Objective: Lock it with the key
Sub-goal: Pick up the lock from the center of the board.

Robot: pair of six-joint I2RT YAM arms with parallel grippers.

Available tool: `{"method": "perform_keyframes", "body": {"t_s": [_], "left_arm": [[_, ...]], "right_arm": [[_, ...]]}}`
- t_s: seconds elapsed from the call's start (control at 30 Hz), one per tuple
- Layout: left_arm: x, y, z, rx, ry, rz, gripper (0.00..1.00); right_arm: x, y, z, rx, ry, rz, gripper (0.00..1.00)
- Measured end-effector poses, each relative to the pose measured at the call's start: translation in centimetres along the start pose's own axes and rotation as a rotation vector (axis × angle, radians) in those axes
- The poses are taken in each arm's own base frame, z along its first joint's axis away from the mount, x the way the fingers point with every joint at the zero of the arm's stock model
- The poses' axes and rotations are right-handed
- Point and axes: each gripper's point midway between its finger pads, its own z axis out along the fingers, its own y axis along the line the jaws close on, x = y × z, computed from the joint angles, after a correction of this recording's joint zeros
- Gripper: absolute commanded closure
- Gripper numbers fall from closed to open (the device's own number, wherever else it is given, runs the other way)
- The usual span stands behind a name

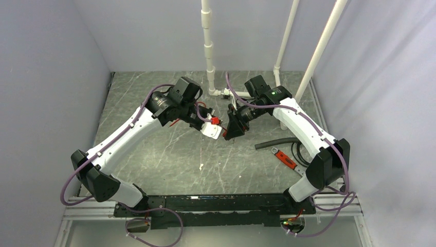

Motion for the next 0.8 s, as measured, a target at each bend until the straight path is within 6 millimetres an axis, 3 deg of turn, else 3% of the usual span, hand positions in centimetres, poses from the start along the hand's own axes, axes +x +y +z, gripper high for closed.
{"method": "perform_keyframes", "body": {"t_s": [0.07,0.17,0.23,0.3,0.33,0.43,0.6,0.8], "left_arm": [[0.0,0.1,0.0,-0.003,-0.001,-0.001,1.0],[-0.1,0.1,-0.1,-0.009,-0.003,-0.004,1.0],[-0.1,0.2,-0.3,-0.018,-0.001,-0.023,0.99],[0.0,0.2,-0.4,-0.026,-0.004,-0.054,0.78],[0.1,0.2,-0.5,-0.031,-0.003,-0.072,0.62],[0.6,0.8,-1.0,-0.074,0.002,-0.159,0.33],[2.0,1.9,-3.9,-0.188,0.015,-0.369,0.15],[3.7,2.5,-10.3,-0.385,0.031,-0.599,0.11]], "right_arm": [[0.0,0.0,0.0,0.0,0.0,-0.002,0.79],[-0.1,0.0,0.0,-0.001,-0.003,-0.008,1.0],[-0.1,0.0,0.0,-0.004,-0.005,-0.017,1.0],[-0.2,0.0,0.1,-0.005,-0.009,-0.023,1.0],[-0.3,-0.1,0.1,-0.004,-0.011,-0.028,1.0],[-0.5,-0.3,0.1,0.011,-0.03,-0.053,1.0],[-0.9,0.4,-0.7,0.062,-0.09,-0.126,1.0],[-2.9,1.6,-2.1,0.103,-0.165,-0.243,1.0]]}}
